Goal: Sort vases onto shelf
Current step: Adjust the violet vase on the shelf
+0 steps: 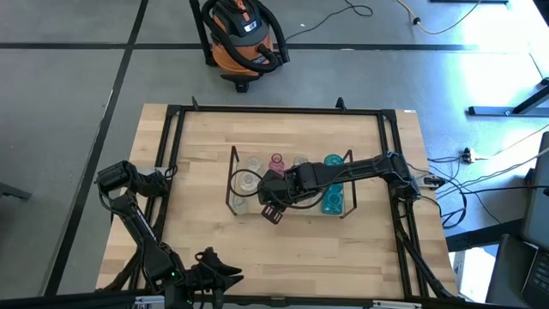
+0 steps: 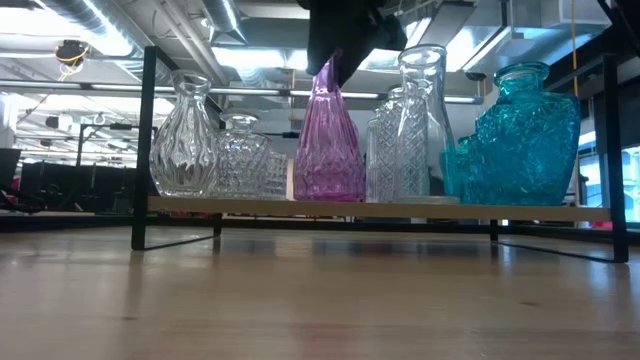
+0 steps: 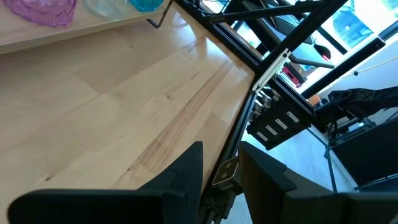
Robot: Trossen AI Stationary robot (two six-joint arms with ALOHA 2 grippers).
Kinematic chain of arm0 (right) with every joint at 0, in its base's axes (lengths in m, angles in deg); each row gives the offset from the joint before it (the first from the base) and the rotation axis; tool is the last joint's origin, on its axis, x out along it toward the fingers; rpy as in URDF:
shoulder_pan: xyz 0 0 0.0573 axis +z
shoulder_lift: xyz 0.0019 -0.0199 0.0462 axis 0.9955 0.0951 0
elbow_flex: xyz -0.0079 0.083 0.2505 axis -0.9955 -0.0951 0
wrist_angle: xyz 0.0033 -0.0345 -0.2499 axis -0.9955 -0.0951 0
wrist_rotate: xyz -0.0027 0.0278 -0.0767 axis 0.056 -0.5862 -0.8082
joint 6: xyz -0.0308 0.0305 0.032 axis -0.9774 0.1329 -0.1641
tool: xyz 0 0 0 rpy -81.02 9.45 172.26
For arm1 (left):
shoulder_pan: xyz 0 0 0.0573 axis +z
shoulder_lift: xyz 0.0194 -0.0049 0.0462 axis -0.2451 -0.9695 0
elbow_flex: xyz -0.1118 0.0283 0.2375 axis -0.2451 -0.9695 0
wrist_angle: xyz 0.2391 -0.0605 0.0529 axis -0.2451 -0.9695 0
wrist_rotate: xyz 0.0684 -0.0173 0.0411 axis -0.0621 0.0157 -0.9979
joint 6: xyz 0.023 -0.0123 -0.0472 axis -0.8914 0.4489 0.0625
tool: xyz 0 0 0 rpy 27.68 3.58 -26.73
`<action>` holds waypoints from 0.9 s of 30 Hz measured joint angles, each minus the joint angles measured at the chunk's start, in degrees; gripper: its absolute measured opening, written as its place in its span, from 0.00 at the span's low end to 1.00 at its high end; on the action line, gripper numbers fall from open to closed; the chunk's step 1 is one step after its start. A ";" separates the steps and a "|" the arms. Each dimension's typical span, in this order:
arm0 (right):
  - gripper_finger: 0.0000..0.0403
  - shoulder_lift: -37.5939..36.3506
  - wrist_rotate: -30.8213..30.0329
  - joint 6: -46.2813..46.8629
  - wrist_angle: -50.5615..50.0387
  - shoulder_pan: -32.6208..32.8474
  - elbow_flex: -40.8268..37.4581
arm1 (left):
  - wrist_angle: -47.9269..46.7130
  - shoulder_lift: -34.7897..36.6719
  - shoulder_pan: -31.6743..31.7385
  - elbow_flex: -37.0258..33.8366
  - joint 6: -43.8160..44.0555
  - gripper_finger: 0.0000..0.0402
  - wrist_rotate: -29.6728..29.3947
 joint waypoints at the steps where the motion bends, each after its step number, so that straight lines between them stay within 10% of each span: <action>1: 0.30 0.00 -0.05 0.01 -0.01 0.01 0.00 | 0.00 0.00 0.00 0.00 0.00 0.23 0.00; 12: 0.49 -0.01 1.31 0.91 -0.22 0.03 -0.11 | 0.03 0.00 0.00 0.00 -1.25 0.23 -0.96; 27: 0.47 -0.59 -1.97 1.40 -2.19 -0.01 -0.09 | 0.11 0.00 0.76 0.00 -1.42 0.23 -1.25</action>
